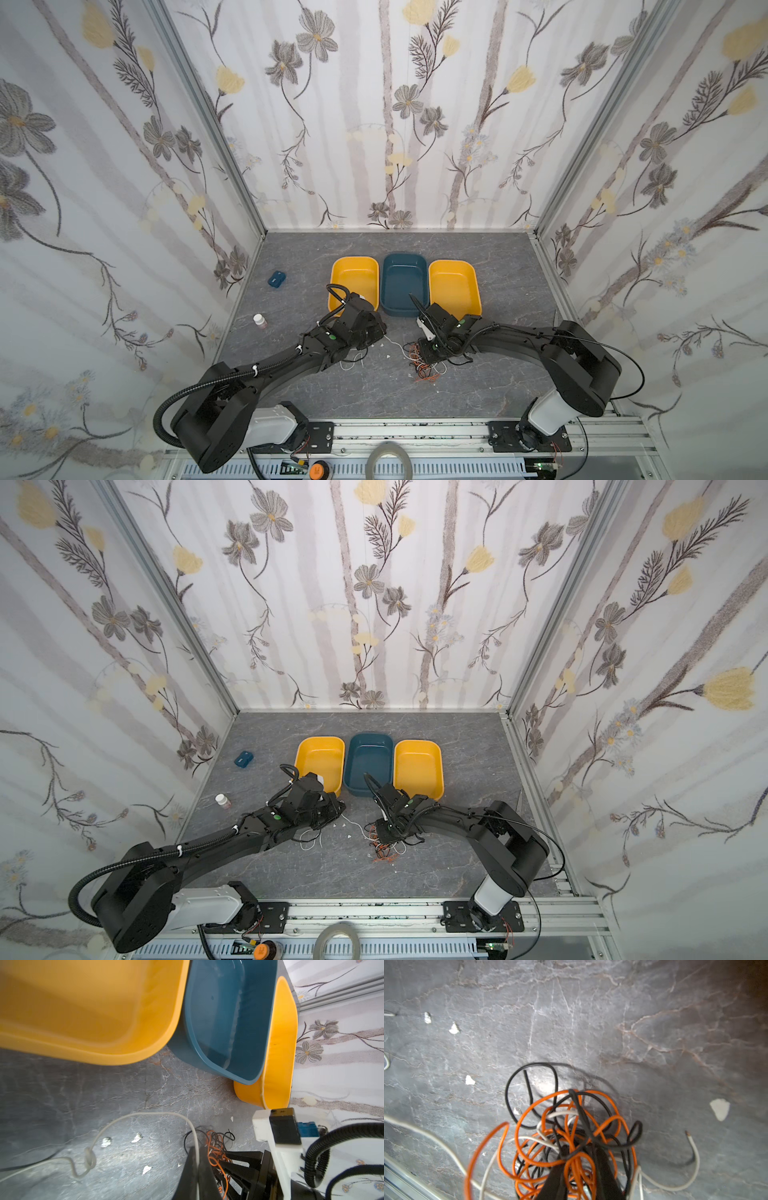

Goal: Untangle the cables
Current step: 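Carry the white cable with the left gripper toward the large yellow bin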

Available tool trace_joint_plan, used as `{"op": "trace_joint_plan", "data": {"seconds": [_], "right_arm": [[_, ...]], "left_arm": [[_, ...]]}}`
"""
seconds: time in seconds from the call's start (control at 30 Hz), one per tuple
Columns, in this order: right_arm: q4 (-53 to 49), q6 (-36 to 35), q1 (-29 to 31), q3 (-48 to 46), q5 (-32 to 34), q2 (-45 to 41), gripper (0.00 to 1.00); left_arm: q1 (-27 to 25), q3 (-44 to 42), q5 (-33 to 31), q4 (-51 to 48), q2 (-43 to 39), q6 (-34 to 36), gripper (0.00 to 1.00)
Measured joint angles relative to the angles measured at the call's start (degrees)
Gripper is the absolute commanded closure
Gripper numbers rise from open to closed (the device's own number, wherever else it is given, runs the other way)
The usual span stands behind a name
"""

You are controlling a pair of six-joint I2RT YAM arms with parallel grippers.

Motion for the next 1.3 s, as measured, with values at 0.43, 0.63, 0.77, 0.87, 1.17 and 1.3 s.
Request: {"op": "trace_joint_plan", "data": {"seconds": [0.43, 0.63, 0.77, 0.87, 1.17, 1.3], "right_arm": [[-3.1, -0.24, -0.55, -2.93, 1.64, -4.74, 0.79], [-4.9, -0.26, -0.63, -3.34, 1.7, -7.91, 0.8], [-6.56, -0.31, -0.74, -3.56, 2.08, -10.78, 0.79], [-7.67, -0.68, -0.83, -3.67, 2.49, -13.22, 0.79], [-10.99, -1.86, -1.25, -3.1, 2.27, -17.29, 0.62], [-11.56, -2.82, -1.27, -1.6, 1.4, -18.73, 0.58]], "left_arm": [[6.36, -0.42, -2.34, -12.22, -14.84, 3.26, 1.0], [9.29, 0.09, -3.39, -17.53, -20.28, 4.37, 1.0], [11.28, 1.44, -3.96, -20.9, -23.41, 5.49, 1.0], [12.83, 2.73, -4.31, -23.08, -25.27, 5.95, 1.0], [14.34, 5.6, -4.22, -27.3, -26.69, 8.44, 1.0], [14.34, 5.51, -3.93, -28.59, -25.44, 8.96, 1.0]]}}
